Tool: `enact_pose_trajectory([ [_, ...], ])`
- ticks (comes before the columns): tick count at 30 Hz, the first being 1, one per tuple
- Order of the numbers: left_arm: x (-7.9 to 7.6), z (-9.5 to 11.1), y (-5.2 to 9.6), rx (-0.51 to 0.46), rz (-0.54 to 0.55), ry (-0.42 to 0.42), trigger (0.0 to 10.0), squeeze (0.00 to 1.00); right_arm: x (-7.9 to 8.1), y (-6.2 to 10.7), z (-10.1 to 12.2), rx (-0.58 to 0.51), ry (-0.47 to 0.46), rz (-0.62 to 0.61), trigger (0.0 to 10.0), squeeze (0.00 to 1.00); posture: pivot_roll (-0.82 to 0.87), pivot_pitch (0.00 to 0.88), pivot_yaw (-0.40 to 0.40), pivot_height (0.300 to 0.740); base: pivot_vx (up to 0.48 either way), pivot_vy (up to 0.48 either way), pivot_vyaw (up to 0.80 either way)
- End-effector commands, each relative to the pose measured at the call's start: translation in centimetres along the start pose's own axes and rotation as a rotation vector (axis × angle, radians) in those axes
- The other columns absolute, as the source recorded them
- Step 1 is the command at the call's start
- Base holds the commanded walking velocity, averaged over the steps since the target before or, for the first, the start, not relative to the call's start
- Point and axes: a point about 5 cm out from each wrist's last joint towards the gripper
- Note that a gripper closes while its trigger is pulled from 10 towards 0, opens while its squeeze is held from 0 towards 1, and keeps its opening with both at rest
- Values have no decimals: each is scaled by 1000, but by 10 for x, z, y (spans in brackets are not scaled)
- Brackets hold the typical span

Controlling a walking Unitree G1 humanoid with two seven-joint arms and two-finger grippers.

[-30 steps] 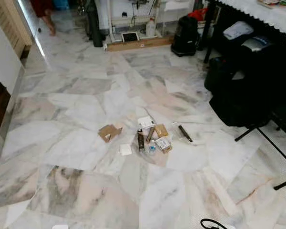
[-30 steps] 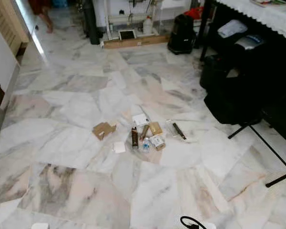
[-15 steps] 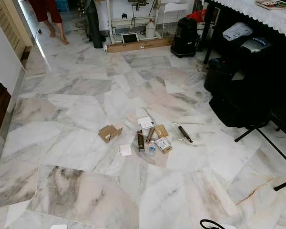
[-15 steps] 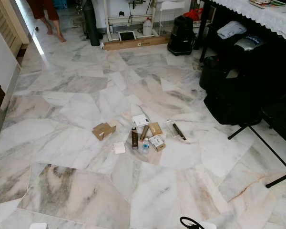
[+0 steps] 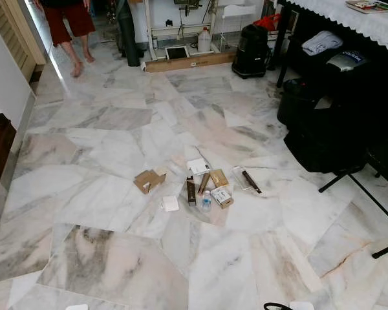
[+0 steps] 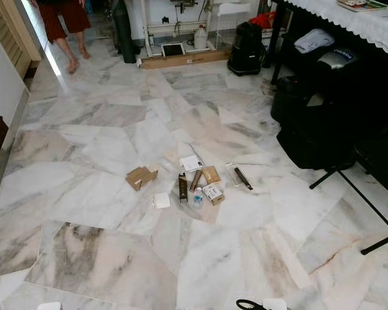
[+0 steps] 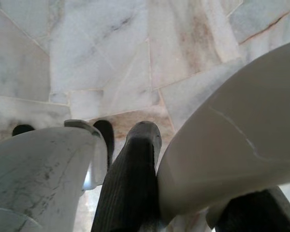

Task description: Sweep floor

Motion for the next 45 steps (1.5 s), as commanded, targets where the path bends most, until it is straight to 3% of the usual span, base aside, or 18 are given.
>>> enact_pose_trajectory([
  [1, -8, 26, -4, -124, -25, 33, 10000, 0, -7, 0, -1, -10, 79, -51, 10000, 0, -61, 43, 18, 740, 0, 0, 0],
  [4, -6, 38, -5, -175, -36, 32, 10000, 0, -9, 1, 0, -21, 111, -82, 10000, 0, -61, 43, 18, 740, 0, 0, 0],
  [5, -4, 44, -4, -203, -39, 30, 10000, 0, -19, -2, 12, -70, 110, -121, 10000, 0, -56, 48, 15, 740, 0, 0, 0],
  [8, 1, 64, -2, -300, -50, 24, 10000, 0, -74, -3, 57, -255, 123, -271, 10000, 0, -52, 53, 15, 740, 0, 0, 0],
  [9, 2, 86, 1, -401, -72, 18, 10000, 0, -92, 1, 73, -343, 136, -337, 10000, 0, -49, 55, 14, 740, 0, 0, 0],
  [13, 2, 103, 5, -472, -89, 12, 10000, 0, -102, 6, 84, -406, 150, -381, 10000, 0, -47, 58, 13, 740, 0, 0, 0],
  [14, -1, 126, 10, -554, -119, 2, 10000, 0, -115, 14, 105, -508, 154, -431, 10000, 0, -49, 55, 16, 740, 0, 0, 0],
  [16, -3, 137, 14, -594, -137, -2, 10000, 0, -120, 18, 116, -559, 156, -451, 10000, 0, -53, 55, 18, 740, 0, 0, 0],
  [17, -10, 154, 22, -661, -169, -12, 10000, 0, -128, 28, 136, -656, 159, -486, 10000, 0, -54, 56, 19, 740, 0, 0, 0],
  [19, -20, 168, 29, -726, -199, -26, 10000, 0, -132, 37, 155, -735, 136, -511, 10000, 0, -55, 51, 20, 740, 0, 0, 0],
  [23, -34, 181, 38, -797, -227, -28, 10000, 0, -133, 45, 171, -804, 105, -520, 10000, 0, -51, 51, 21, 740, 0, 0, 0],
  [30, -78, 217, 67, -956, -338, -33, 10000, 0, -132, 70, 213, -976, 24, -560, 10000, 0, -47, 51, 16, 740, 0, 0, 0],
  [41, -98, 236, 80, -1011, -364, 25, 10000, 0, -119, 64, 206, -937, -106, -504, 10000, 0, -47, 61, 6, 740, 0, 0, 0],
  [45, -112, 244, 84, -1024, -403, 28, 10000, 0, -109, 60, 202, -920, -139, -477, 10000, 0, -47, 61, 7, 740, 0, 0, 0],
])
Point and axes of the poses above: a point about 5 cm out from each wrist's last joint towards the gripper, its own y axis pointing back from the gripper into the wrist, its own z axis along the axis of the wrist's last joint, x = y × z, and after that the axes turned 13 degrees about y, right-handed
